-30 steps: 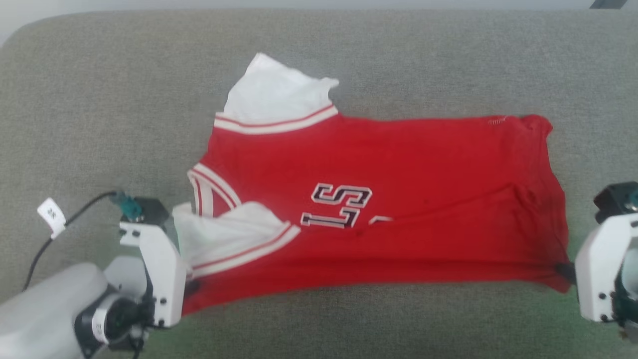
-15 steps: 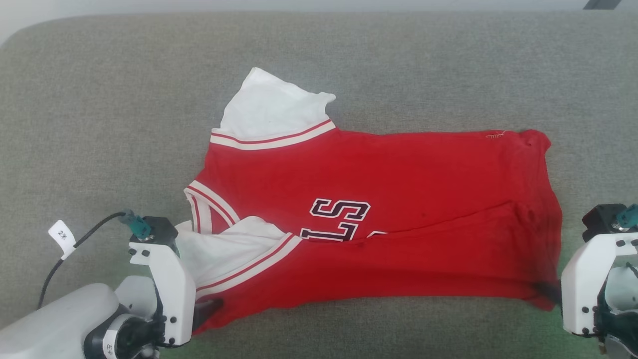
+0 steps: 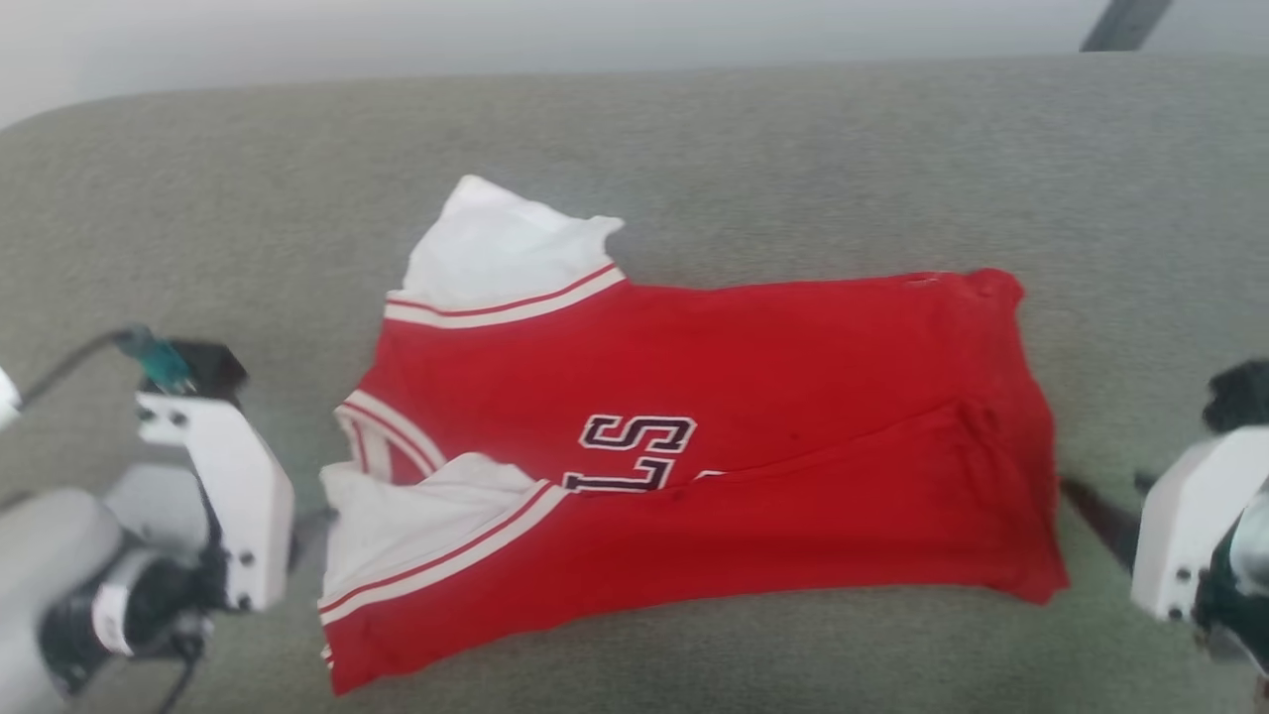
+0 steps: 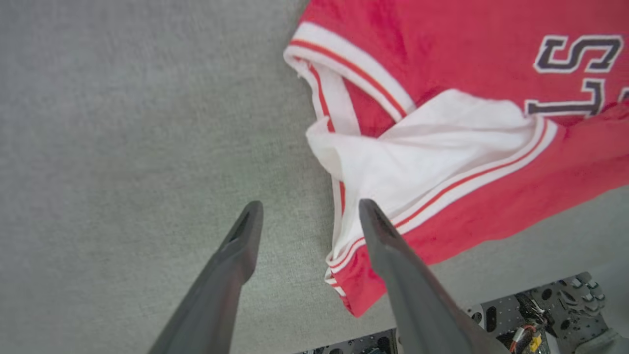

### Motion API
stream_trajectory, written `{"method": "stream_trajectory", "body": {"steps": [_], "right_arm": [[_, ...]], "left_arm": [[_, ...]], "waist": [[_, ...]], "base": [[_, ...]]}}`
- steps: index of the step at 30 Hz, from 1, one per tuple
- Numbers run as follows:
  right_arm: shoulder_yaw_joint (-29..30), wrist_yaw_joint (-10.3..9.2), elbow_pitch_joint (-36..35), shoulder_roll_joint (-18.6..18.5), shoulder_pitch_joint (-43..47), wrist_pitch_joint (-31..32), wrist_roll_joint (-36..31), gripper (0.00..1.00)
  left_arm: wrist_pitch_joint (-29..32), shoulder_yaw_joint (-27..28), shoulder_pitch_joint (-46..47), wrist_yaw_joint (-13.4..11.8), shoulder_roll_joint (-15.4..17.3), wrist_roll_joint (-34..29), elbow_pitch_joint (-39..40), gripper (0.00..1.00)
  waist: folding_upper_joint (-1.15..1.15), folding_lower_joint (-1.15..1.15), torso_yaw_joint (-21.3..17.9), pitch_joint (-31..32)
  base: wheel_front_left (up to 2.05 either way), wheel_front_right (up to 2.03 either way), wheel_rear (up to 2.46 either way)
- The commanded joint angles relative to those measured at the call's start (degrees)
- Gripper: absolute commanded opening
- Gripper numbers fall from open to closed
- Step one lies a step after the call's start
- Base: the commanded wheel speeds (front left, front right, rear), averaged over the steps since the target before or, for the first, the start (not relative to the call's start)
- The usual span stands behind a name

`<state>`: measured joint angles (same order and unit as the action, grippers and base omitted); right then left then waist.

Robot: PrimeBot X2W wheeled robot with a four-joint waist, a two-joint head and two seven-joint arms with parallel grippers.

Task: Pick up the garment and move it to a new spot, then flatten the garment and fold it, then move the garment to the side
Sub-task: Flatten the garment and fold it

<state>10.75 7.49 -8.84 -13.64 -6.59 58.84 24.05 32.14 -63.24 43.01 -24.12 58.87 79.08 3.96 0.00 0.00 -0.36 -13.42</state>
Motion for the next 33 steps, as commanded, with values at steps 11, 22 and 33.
{"method": "stream_trajectory", "body": {"steps": [11, 22, 33], "right_arm": [[-4.51, 0.0, -1.02, 5.28, -8.53, -25.23, -3.87, 1.0], [-12.46, 0.01, 3.93, 7.55, -13.05, -41.18, -5.39, 1.0], [-13.68, 0.01, 7.39, 8.35, -15.15, -43.5, -4.15, 1.0]], "left_arm": [[-0.82, 4.08, 10.86, 7.15, -1.29, -3.72, -10.54, 1.0], [-0.97, 3.61, 21.27, 17.05, -7.46, -9.3, -29.61, 1.0], [1.97, 1.63, 26.87, 21.69, -13.45, -11.4, -45.94, 1.0]], "waist": [[0.0, 0.0, -10.88, 0.21], [0.0, 0.0, -17.93, -4.4], [0.0, 0.0, -20.1, -9.36]], "base": [[0.0, 0.0, 0.0], [0.0, 0.0, 0.0], [0.0, 0.0, 0.0]]}}
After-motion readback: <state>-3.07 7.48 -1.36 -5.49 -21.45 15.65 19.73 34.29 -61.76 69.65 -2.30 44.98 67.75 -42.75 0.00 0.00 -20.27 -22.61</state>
